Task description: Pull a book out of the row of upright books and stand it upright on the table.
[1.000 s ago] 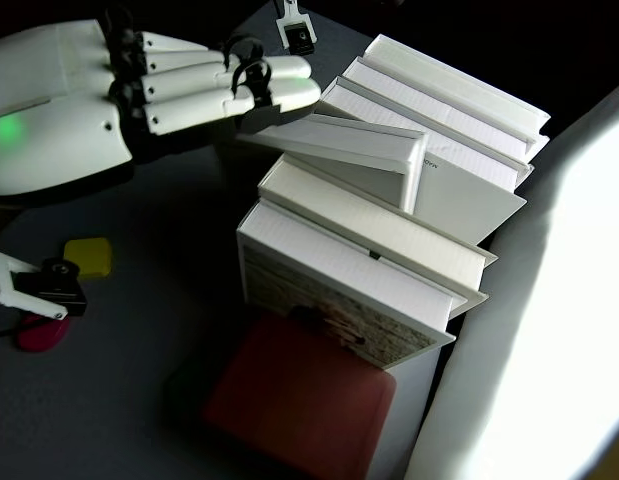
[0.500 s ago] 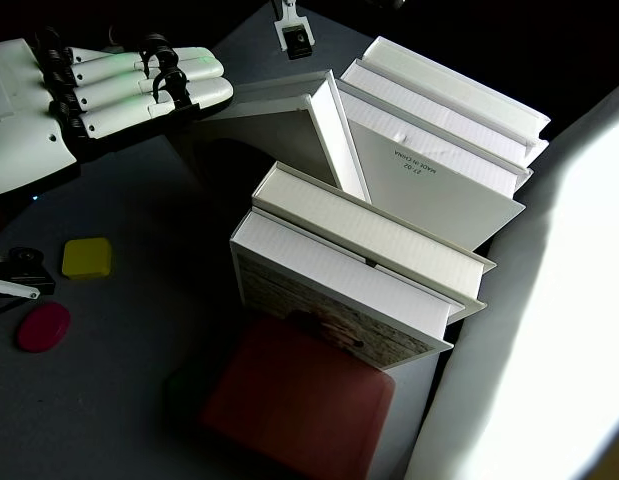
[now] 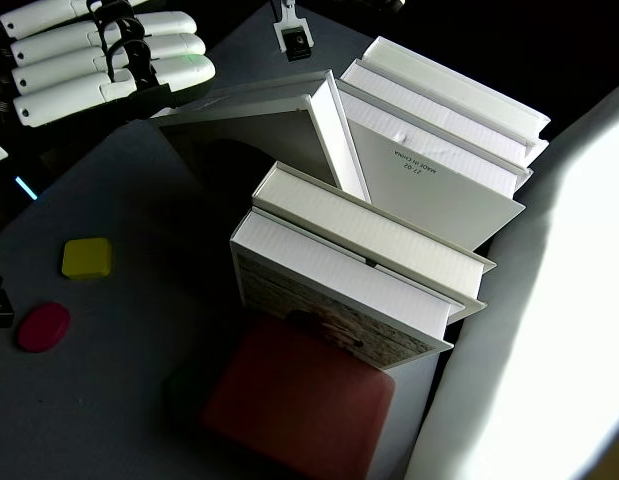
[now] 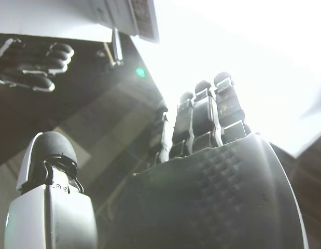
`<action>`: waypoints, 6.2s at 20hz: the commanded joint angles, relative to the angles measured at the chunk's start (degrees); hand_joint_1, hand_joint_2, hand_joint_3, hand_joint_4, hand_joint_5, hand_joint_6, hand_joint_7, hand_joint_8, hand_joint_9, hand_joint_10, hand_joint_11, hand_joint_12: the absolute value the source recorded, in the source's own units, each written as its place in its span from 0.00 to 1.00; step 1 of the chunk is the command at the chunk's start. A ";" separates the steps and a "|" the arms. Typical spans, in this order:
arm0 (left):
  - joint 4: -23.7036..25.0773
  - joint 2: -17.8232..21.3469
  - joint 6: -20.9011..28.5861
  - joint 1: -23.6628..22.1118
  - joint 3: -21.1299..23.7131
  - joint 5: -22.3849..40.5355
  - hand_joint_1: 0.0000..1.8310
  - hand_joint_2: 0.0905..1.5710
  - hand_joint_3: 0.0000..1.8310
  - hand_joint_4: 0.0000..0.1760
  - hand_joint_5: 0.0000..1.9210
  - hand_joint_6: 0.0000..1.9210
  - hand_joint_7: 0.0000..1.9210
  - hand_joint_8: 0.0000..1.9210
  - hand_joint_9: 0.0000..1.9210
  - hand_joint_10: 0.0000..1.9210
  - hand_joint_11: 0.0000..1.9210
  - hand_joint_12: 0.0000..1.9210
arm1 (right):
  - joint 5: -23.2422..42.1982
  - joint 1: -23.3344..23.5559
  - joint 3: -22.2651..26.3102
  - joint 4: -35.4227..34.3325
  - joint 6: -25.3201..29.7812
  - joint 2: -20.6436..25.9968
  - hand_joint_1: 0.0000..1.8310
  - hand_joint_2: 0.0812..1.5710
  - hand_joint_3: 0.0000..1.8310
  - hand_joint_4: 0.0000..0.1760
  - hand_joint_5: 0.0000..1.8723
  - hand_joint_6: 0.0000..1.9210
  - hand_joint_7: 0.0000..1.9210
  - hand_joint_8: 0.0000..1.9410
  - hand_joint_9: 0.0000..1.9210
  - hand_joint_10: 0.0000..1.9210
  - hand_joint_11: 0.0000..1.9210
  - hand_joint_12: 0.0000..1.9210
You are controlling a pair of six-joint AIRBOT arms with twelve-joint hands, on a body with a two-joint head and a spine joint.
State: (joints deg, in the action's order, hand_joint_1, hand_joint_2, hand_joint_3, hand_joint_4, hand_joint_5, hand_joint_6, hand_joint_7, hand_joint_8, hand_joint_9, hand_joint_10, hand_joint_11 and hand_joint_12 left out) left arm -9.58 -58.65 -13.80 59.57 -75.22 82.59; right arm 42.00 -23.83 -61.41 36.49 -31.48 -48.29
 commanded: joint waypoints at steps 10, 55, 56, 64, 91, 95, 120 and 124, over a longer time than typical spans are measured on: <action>-2.19 -0.84 0.93 0.13 -1.09 6.03 0.17 0.70 0.00 0.43 0.01 0.00 0.00 0.00 0.00 0.00 0.00 0.00 | -17.56 22.17 4.29 64.43 32.79 -4.01 0.64 0.61 0.00 0.61 0.00 0.00 0.00 0.00 0.00 0.00 0.00 0.00; -3.70 -2.17 1.67 1.16 -1.70 6.14 0.12 0.74 0.00 0.59 0.02 0.00 0.00 0.00 0.00 0.00 0.00 0.00 | 9.39 27.87 4.29 71.29 62.76 0.11 0.65 0.79 0.00 0.00 0.40 0.61 0.37 0.88 0.36 1.00 0.29 1.00; -3.70 -2.26 1.67 1.16 -1.76 5.91 0.13 0.75 0.00 0.63 0.01 0.00 0.00 0.00 0.00 0.00 0.00 0.00 | 9.25 28.58 2.87 71.34 64.61 -0.42 0.65 0.79 0.00 0.00 0.40 0.61 0.37 0.88 0.36 1.00 0.29 1.00; -3.90 -2.92 1.68 1.06 -2.17 4.94 0.16 0.74 0.00 0.67 0.02 0.01 0.00 0.00 0.00 0.00 0.00 0.00 | 7.33 29.97 -9.00 75.88 79.68 -7.32 0.65 0.79 0.00 0.00 0.40 0.61 0.37 0.88 0.36 1.00 0.29 1.00; -4.68 -3.08 1.92 1.17 -1.92 5.51 0.16 0.77 0.00 0.27 0.02 0.00 0.00 0.00 0.00 0.00 0.00 0.00 | 5.73 24.48 -15.62 69.06 80.99 -11.24 0.21 0.66 0.00 0.16 0.00 0.00 0.00 0.00 0.00 0.00 0.00 0.00; -4.75 -3.05 2.03 1.32 -1.83 5.87 0.15 0.76 0.00 0.38 0.01 0.00 0.00 0.00 0.00 0.00 0.00 0.00 | 3.96 24.48 -13.54 61.22 74.28 -7.12 0.23 0.74 0.01 0.48 0.00 0.00 0.00 0.00 0.00 0.00 0.00 0.06; -11.08 -3.16 4.27 5.79 -0.16 16.62 0.08 0.77 0.00 0.75 0.00 0.00 0.00 0.00 0.00 0.00 0.00 0.00 | 48.99 -35.05 -2.98 -40.41 14.59 3.21 0.16 0.80 0.01 0.13 0.00 0.00 0.00 0.00 0.00 0.00 0.00 0.00; -11.06 -3.48 5.71 6.05 -0.05 16.70 0.10 0.78 0.00 0.64 0.00 0.00 0.00 0.00 0.00 0.00 0.00 0.00 | 52.28 -38.35 -2.16 -43.18 14.59 2.06 0.15 0.82 0.01 0.09 0.00 0.00 0.00 0.00 0.00 0.00 0.00 0.00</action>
State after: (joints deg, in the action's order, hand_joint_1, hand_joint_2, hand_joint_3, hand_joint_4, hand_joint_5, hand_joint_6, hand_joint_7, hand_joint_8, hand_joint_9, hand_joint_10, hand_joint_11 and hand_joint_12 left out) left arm -20.38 -62.00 -8.71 66.00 -75.26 92.20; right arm 86.83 -62.48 -63.57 -5.04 -17.08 -46.22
